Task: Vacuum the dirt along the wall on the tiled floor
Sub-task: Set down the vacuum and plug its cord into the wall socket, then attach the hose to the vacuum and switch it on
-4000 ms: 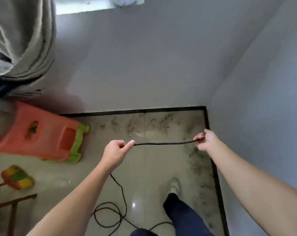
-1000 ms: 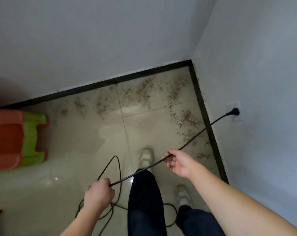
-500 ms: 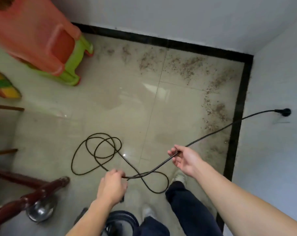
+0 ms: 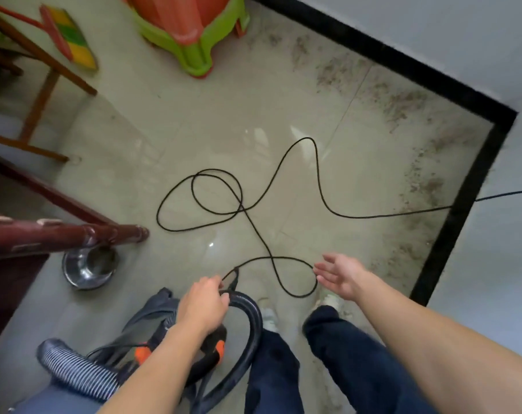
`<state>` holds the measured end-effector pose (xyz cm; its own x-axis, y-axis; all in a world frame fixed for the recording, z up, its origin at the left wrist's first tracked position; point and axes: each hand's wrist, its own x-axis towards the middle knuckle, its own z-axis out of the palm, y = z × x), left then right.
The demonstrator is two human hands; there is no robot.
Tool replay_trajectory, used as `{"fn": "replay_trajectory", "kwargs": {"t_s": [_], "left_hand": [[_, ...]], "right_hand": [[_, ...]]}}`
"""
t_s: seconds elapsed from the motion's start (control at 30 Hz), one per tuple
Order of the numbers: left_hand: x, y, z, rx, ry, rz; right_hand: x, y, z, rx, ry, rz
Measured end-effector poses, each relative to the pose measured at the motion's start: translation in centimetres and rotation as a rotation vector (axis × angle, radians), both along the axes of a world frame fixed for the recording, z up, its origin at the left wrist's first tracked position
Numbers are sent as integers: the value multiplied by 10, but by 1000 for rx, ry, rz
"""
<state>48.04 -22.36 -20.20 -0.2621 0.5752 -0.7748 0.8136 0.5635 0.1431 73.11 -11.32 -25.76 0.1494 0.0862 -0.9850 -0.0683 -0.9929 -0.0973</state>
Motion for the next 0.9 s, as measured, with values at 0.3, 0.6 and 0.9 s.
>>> {"fn": "replay_trajectory", "kwargs": {"t_s": [0.3,0.6,0.9], "left_hand": [[-12,-40,55,162,-34,271],[-35,-134,122,200,76,467],[-100,-267,162,273,202,580]], "right_hand": [[-49,-31,62,141,-21,430],[-104,-100,119,255,69,846],[-185,-205,139,399,95,1187]]}}
